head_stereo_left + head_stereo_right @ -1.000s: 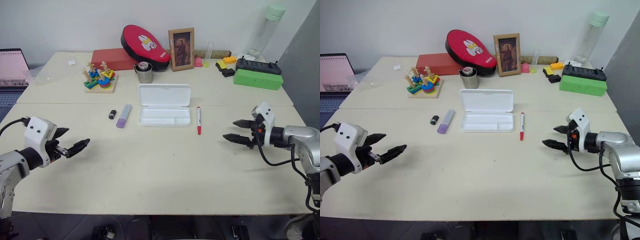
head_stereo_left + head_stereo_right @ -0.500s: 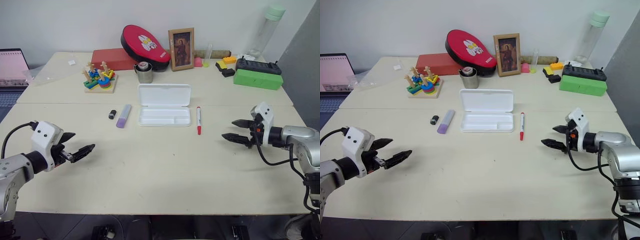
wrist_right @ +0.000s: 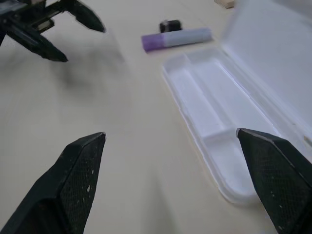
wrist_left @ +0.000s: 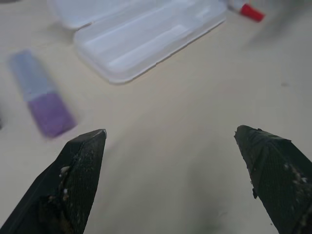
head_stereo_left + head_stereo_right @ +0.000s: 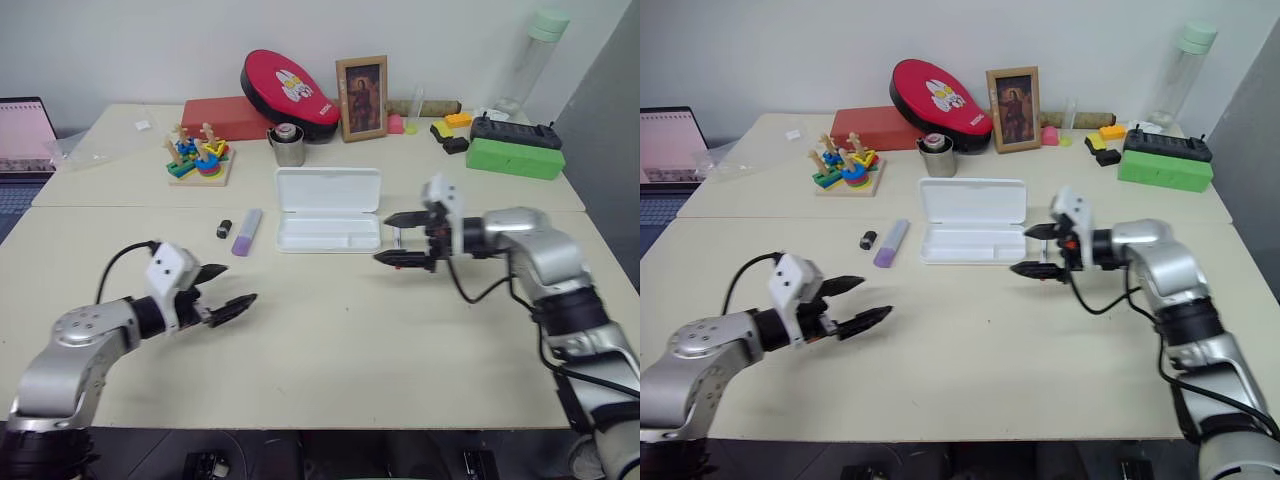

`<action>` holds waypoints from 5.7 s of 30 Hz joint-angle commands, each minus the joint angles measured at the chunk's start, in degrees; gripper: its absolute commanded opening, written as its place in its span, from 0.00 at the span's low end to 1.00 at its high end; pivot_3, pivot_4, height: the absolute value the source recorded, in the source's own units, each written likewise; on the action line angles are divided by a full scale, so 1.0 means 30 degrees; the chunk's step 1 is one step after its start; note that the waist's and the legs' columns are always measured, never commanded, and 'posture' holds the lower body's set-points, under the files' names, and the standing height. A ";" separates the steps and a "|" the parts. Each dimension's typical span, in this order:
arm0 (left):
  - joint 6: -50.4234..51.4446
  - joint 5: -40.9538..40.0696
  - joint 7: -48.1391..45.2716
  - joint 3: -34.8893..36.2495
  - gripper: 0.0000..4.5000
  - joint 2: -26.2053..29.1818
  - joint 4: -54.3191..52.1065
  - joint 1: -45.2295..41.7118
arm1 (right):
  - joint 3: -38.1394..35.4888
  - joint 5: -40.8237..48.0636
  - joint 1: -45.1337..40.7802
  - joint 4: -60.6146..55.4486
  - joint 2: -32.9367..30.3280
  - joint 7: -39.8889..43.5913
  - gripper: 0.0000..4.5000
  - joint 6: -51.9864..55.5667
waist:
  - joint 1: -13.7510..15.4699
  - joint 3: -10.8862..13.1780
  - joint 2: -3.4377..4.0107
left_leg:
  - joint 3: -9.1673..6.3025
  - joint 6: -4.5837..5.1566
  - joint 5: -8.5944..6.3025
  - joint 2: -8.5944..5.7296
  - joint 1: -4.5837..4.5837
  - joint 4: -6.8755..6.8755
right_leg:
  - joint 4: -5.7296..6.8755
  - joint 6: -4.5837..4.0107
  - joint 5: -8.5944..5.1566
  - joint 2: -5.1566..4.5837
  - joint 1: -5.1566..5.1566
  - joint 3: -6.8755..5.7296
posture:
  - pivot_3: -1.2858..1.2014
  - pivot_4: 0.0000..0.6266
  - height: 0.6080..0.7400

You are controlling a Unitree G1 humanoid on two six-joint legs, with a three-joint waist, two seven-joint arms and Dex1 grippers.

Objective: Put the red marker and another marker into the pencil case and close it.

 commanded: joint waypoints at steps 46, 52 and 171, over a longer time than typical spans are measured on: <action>0.1081 -0.1418 0.0746 0.0128 1.00 -0.1165 -0.2988 0.0959 | 0.0853 -0.4642 0.2539 -0.3076 0.2094 0.0685 0.00 -0.5543 | -0.0024 0.0004 0.0009 | -0.0023 -0.0001 0.0001 0.0000 0.0024 0.0009 | 0.0039 -0.0001 0.0001 0.0003 0.0014 -0.0008 | 0.52 0.24 1.00; 0.1239 -0.1444 0.0894 -0.0052 1.00 -0.1147 -0.2983 0.0424 | -0.0147 -0.4349 0.0249 -0.0983 0.2464 -0.0357 0.22 -0.4587 | -0.0022 0.0003 0.0008 | -0.0022 -0.0004 0.0004 0.0000 0.0026 0.0025 | 0.0037 0.0012 0.0011 0.0003 0.0016 -0.0005 | 0.52 0.24 1.00; -0.0604 0.2242 0.3419 -0.6497 1.00 -0.7017 -0.1568 -0.6203 | -0.6324 -0.4096 0.5496 -0.8527 0.6690 -1.9659 0.06 1.1330 | 0.0039 -0.0026 -0.0014 | -0.0027 0.0000 0.0003 -0.0004 0.0010 0.0026 | 0.0026 0.0009 0.0011 0.0003 0.0021 -0.0007 | 0.52 0.24 1.00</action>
